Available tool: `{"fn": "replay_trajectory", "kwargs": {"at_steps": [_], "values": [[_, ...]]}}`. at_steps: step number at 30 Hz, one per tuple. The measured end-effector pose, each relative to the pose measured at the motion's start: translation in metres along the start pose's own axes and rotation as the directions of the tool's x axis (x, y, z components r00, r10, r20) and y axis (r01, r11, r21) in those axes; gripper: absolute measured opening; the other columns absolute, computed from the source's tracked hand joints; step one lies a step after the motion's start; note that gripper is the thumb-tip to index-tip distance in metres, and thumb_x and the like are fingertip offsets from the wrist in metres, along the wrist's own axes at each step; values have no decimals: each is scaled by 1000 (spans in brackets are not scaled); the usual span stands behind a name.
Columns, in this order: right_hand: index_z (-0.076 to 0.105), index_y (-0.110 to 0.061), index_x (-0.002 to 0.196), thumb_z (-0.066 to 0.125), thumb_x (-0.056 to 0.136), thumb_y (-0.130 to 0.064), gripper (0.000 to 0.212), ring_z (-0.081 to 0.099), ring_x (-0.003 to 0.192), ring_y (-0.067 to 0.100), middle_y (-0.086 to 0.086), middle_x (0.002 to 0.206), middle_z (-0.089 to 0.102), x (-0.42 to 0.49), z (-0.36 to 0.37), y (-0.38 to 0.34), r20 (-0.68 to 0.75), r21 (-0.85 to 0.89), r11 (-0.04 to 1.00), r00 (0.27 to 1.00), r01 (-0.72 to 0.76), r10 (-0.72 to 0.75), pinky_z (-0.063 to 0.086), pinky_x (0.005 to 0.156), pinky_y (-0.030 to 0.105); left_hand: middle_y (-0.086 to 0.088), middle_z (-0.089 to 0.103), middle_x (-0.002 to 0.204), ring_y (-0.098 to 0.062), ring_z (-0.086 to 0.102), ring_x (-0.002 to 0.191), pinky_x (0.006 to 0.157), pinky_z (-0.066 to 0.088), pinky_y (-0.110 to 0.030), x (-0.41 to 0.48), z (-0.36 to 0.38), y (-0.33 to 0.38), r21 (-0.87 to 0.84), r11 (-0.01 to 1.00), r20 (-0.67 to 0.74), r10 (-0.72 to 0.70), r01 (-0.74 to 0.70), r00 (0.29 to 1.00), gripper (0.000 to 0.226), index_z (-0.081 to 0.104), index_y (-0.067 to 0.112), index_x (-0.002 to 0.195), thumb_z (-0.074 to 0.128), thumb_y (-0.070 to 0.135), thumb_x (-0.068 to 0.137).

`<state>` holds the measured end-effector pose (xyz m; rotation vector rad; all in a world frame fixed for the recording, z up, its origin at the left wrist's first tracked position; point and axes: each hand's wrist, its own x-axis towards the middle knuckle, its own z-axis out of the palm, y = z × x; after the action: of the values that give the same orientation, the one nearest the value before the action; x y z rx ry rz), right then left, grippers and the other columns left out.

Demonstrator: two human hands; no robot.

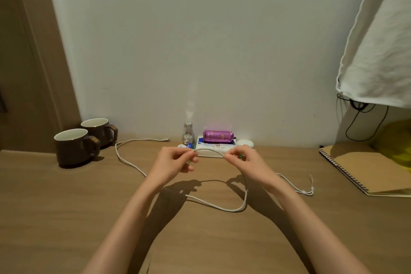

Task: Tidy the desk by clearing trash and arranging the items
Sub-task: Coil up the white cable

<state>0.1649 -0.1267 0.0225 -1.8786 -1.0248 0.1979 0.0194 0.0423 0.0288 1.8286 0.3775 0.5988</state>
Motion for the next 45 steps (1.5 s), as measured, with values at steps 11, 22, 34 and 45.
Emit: {"fn": "replay_trajectory", "kwargs": {"at_steps": [11, 22, 34, 45], "values": [[59, -13, 87, 49, 99, -17, 16, 37, 54, 7, -9, 59, 57, -4, -30, 0, 54, 363, 932, 999, -21, 2, 29, 52, 18, -12, 74, 99, -25, 71, 92, 85, 56, -34, 14, 25, 27, -119, 986, 293, -77, 116, 953, 26, 69, 5, 108, 61, 21, 89], [51, -4, 99, 48, 99, -17, 14, 52, 47, -6, 1, 71, 62, -11, -28, 1, -139, 376, 925, 990, 46, 8, 38, 54, 10, -6, 70, 93, -17, 66, 85, 84, 53, -30, 20, 62, 17, -207, 942, 537, -118, 266, 835, 32, 70, 9, 110, 62, 28, 86], [61, -8, 83, 60, 93, -18, 13, 64, 66, 5, -2, 65, 68, -10, -20, 2, -295, 403, 910, 955, 97, 29, 48, 72, 13, 3, 47, 71, -9, 54, 65, 67, 44, -20, 10, 61, 14, -231, 931, 661, -63, 283, 747, 28, 64, 11, 101, 39, 24, 99], [73, -19, 77, 66, 86, -36, 20, 54, 62, -7, -12, 63, 66, -14, -1, -2, -219, 358, 933, 968, -35, 121, 42, 58, 8, 12, 58, 71, -2, 51, 65, 62, 43, -19, 5, 83, -4, 457, 833, 181, 258, -313, 949, 21, 64, 24, 85, 47, 30, 96]]}}
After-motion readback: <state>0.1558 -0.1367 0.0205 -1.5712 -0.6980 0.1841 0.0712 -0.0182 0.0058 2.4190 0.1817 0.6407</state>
